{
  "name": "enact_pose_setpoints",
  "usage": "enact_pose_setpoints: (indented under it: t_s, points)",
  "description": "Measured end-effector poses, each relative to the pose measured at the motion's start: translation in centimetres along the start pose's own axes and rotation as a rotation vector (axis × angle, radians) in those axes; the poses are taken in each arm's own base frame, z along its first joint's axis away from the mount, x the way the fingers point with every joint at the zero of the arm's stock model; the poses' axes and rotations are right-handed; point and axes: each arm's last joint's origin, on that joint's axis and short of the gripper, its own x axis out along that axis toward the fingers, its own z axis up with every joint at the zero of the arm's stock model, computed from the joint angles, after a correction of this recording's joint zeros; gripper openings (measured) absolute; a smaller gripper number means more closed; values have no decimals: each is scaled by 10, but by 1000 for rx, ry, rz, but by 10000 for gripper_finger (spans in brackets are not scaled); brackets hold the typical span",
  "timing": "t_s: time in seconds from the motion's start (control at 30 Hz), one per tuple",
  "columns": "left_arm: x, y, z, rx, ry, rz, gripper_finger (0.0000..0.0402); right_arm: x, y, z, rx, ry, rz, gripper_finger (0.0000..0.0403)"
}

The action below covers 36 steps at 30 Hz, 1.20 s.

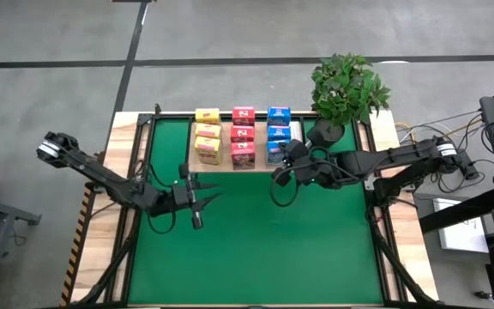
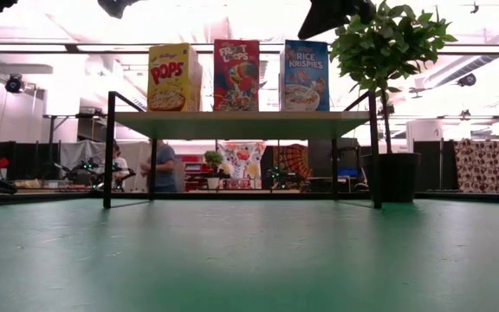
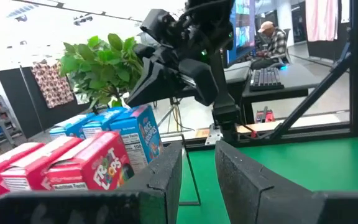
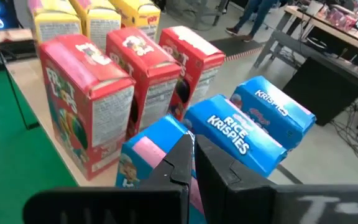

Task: Stack cereal on shelf
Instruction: Adjust the blue cereal box on the shelf

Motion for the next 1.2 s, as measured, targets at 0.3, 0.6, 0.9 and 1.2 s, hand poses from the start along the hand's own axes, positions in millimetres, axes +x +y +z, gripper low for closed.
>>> enact_pose_setpoints:
  t_s: [0.3,0.6,0.9,1.2]
  points:
    - [-6,9,10,32,-38,14,80,-17,-13,29,66,-3,41,9]
    - [-14,19,21,71,-72,30,80,-16,-39,44,187,277,151,9]
    - [-14,18,19,86,-50,26,80,-11,-38,41,213,311,126,9]
    - [-14,18,19,85,-50,28,80,-1,-31,31,166,350,82,9]
